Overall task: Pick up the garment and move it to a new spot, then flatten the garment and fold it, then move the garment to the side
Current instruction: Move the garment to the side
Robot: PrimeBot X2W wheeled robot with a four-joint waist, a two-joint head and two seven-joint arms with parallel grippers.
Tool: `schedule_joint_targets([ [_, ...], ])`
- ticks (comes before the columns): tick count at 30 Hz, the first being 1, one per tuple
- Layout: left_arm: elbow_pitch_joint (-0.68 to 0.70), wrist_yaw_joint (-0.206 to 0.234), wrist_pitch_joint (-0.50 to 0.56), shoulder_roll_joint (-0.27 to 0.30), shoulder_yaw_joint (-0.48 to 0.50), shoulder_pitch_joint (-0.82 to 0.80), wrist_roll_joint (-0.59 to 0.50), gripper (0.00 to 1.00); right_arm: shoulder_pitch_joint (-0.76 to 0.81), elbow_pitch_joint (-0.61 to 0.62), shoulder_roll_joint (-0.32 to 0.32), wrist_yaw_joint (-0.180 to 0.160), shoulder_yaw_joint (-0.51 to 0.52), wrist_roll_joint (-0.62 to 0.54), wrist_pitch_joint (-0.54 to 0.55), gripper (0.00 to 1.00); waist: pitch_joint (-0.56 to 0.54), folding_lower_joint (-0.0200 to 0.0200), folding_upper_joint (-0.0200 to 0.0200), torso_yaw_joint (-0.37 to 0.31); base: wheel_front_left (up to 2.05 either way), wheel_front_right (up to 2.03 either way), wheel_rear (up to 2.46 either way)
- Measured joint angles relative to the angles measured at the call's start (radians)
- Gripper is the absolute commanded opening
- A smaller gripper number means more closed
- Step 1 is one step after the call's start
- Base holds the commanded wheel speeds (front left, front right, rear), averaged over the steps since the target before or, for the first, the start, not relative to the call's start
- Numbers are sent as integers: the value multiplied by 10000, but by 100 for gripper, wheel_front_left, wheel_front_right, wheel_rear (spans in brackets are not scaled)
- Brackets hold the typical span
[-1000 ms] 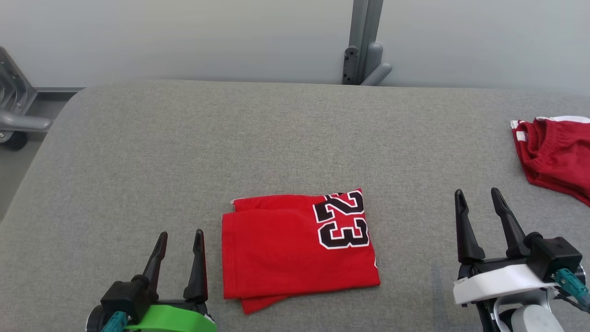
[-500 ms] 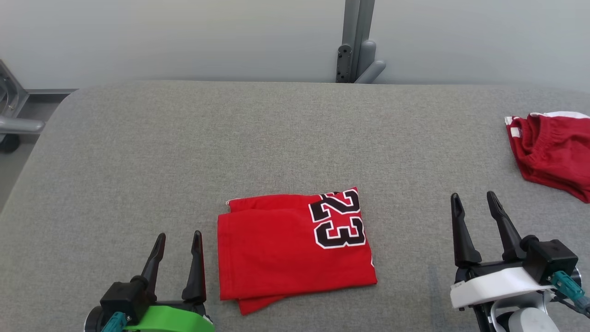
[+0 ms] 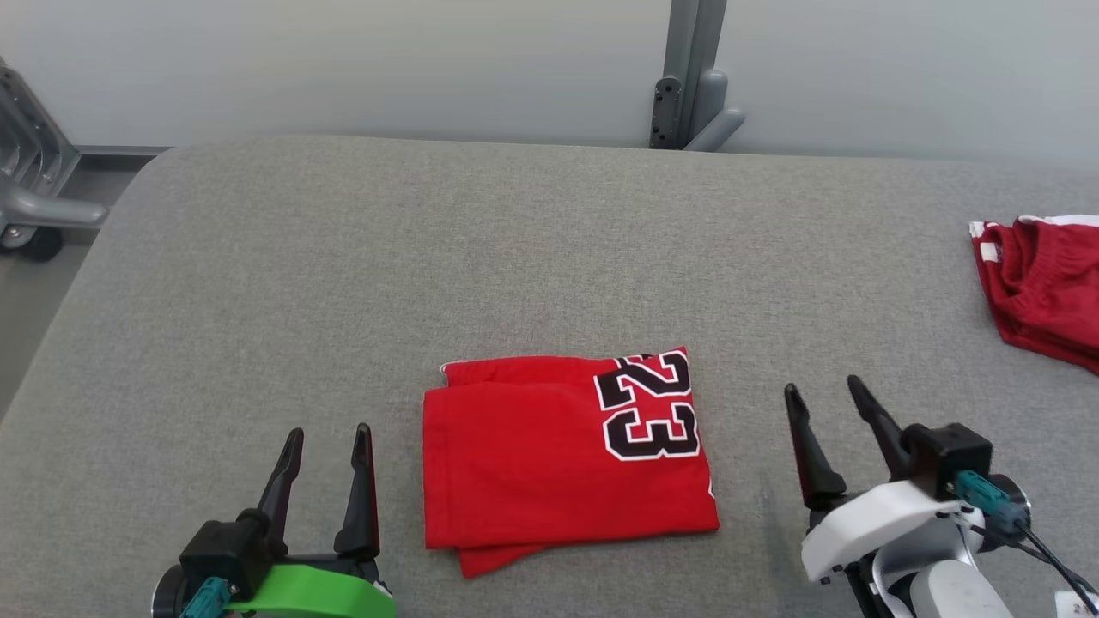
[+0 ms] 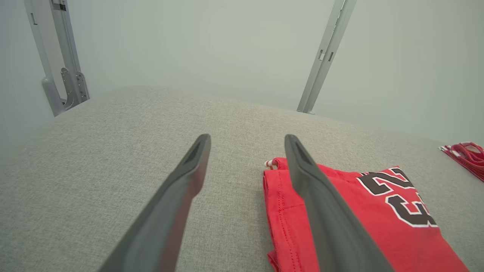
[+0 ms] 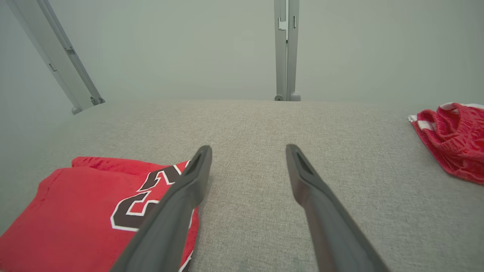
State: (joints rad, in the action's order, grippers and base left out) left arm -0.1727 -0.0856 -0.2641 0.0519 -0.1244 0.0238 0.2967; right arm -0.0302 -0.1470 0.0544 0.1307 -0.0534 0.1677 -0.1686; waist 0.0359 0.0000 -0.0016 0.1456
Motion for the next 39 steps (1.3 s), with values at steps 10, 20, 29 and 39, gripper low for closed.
schedule_joint_targets([
  [10, 105, 102, 0, -10, -215, -234, 309, 100, -1356, -1258, 1315, 0, -1465, 1634, 2650, 100, 391, 0, 0, 736, 0, 0, 0],
  [20, 267, 330, 0, -13, -621, -407, 782, 100, -2331, -2148, 2238, 0, -2587, 3423, 3822, 100, 906, 0, 0, 1647, 0, 0, 0],
  [29, 301, 422, 2, -13, -706, -454, 855, 100, -2735, -2704, 2579, 0, -3156, 4692, 4370, 100, 1259, 0, 0, 2198, 0, 0, 0],
  [39, 349, 460, 2, -13, -631, -453, 746, 100, -2838, -2554, 2807, 2, -3507, 5191, 3923, 0, 1278, 0, 0, 1942, 0, 0, 0],
])
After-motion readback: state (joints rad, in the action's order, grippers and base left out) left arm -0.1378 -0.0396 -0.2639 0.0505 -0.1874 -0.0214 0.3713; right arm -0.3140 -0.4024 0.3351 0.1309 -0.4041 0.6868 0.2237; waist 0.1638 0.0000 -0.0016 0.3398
